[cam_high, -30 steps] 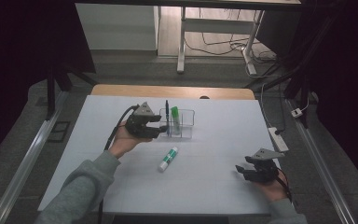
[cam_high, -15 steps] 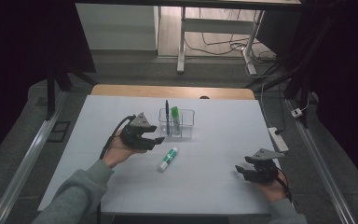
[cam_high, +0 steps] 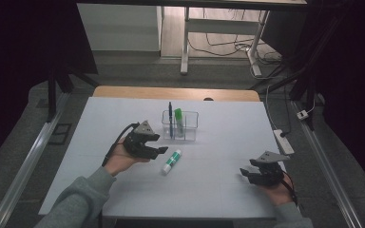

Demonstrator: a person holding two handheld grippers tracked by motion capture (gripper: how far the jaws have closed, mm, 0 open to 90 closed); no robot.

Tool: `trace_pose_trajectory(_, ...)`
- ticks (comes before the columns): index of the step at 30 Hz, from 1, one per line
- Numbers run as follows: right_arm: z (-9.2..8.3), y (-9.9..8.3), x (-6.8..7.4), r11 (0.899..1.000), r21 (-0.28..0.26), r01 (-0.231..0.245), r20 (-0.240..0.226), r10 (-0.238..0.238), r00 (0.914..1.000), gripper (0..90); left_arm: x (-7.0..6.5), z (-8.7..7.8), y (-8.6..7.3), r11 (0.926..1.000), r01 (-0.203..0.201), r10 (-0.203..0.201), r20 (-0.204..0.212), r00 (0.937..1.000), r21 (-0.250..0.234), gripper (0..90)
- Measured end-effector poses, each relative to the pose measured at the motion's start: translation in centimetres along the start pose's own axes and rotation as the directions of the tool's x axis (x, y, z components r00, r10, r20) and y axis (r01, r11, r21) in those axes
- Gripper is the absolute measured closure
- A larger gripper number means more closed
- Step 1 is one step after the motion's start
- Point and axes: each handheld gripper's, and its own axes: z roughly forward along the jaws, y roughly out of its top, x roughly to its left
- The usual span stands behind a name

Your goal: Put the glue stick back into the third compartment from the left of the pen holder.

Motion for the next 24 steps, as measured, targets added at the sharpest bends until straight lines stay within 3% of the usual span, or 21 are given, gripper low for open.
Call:
trace_pose_trajectory(14,0.0,0.0,0.0,1.0,0.0,0.002,0.0,-0.002,1.0,41.9,-0.2,0.9,-0.7,0.9968,0.043,-0.046,0.048,0.9978,0.068,37.2)
trace_pose_trajectory(24,0.0,0.0,0.0,1.0,0.001,0.001,0.003,-0.001,1.0,41.8,-0.8,2.2,-0.4,0.9894,0.031,-0.04,0.061,0.9973,0.142,34.0)
